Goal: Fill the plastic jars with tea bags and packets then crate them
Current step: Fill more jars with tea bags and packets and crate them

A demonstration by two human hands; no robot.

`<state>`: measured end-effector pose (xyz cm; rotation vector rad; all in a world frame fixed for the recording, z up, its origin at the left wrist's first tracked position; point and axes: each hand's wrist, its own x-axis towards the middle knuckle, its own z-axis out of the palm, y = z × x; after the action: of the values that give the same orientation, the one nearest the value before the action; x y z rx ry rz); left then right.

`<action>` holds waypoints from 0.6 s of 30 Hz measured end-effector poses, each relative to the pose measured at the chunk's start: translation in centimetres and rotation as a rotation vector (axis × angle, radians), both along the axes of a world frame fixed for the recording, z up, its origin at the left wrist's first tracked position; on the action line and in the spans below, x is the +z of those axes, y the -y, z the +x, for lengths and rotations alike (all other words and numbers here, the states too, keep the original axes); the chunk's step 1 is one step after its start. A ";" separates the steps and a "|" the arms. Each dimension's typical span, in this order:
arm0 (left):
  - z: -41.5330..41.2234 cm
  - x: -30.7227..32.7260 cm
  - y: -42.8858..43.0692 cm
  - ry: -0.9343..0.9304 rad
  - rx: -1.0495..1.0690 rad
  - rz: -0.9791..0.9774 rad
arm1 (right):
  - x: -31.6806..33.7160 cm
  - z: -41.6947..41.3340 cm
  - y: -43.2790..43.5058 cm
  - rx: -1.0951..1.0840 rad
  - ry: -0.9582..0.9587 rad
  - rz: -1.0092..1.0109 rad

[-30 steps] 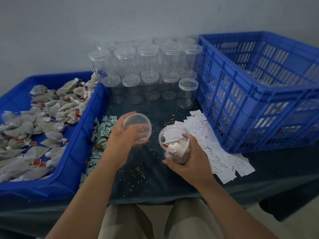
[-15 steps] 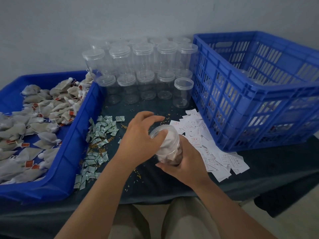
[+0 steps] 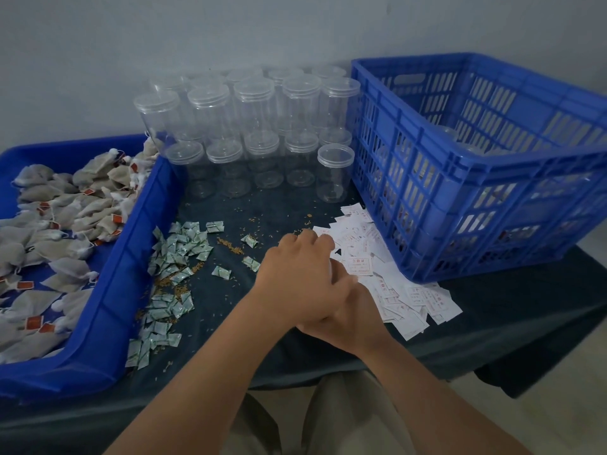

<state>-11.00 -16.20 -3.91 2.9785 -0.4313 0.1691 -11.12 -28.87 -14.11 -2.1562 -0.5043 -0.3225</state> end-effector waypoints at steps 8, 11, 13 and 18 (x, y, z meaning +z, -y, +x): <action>2.7 2.4 -3.6 -0.280 -0.418 -0.243 | 0.5 -0.2 0.7 0.046 -0.130 0.084; 2.3 2.4 -2.3 -0.282 -0.240 -0.254 | 0.4 -0.3 0.6 0.015 -0.149 0.047; 1.6 2.0 -0.9 -0.242 0.017 -0.202 | 0.6 -0.4 0.3 -0.044 -0.065 -0.043; 0.7 0.5 1.3 -0.182 0.175 -0.020 | 0.2 -0.3 -0.1 0.021 0.024 -0.076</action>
<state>-10.32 -17.47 -3.37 2.9742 -0.1471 -0.0813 -11.44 -28.77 -13.89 -2.2209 -0.5607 -0.3221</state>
